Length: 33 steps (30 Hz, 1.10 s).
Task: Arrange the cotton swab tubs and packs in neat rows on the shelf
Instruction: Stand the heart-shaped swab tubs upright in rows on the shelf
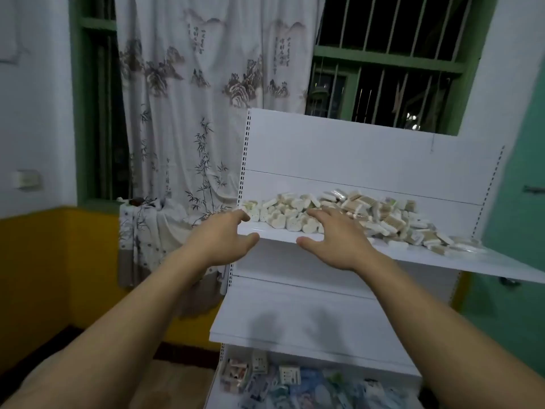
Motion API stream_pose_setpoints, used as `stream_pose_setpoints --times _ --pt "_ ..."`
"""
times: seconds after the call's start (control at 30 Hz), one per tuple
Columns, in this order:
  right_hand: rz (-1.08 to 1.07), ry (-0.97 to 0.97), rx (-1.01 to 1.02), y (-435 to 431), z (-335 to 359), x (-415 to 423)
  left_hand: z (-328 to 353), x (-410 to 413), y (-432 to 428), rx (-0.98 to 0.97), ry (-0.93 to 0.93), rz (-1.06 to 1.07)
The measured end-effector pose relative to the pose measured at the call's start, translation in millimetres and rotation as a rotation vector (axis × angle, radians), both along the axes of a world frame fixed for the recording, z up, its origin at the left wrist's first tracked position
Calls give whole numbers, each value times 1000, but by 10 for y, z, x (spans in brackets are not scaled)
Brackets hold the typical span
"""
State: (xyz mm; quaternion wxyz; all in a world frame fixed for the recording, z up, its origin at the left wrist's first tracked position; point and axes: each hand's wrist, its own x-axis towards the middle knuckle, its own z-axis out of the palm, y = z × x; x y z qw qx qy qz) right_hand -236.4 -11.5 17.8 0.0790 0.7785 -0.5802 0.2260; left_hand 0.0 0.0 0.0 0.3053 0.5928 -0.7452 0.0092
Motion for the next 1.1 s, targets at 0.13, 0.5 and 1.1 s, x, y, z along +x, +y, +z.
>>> stream_pose_setpoints --times 0.13,0.5,1.1 --pt "0 -11 25 -421 -85 -103 -60 -85 -374 37 -7 16" --pt "67 -199 53 -2148 -385 -433 -148 -454 -1839 79 -73 95" --pt "169 -156 28 -3507 -411 85 -84 -104 -3266 69 -66 173"
